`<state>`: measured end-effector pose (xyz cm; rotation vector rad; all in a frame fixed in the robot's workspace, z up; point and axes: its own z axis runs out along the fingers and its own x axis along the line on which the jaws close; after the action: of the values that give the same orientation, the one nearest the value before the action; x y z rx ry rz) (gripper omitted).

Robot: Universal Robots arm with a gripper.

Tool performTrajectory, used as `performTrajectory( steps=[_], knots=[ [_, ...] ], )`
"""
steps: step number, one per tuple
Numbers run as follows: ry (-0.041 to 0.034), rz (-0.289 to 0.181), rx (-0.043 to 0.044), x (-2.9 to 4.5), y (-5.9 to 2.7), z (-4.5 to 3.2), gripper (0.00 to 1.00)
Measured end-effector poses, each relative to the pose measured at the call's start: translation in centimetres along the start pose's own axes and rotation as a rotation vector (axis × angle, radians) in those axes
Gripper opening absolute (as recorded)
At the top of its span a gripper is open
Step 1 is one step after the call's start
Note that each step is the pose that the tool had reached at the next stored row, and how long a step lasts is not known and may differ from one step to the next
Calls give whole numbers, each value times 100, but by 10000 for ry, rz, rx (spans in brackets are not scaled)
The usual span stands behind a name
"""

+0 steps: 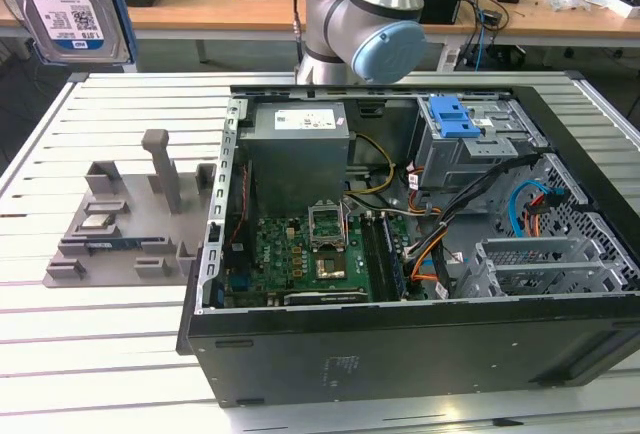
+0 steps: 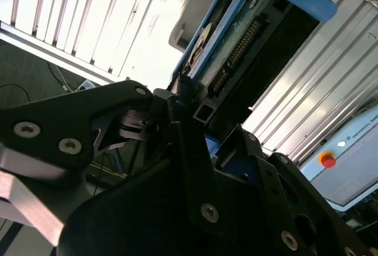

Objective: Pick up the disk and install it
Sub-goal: 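Pick up the disk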

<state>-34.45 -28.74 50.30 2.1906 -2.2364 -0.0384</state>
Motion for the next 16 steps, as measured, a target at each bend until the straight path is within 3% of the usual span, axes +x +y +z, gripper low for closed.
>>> performTrajectory(
  steps=[12,16],
  knots=[
    [-1,-1,-4,7,-579,-14,37],
    [-1,1,-3,6,-712,-17,37]
  ],
)
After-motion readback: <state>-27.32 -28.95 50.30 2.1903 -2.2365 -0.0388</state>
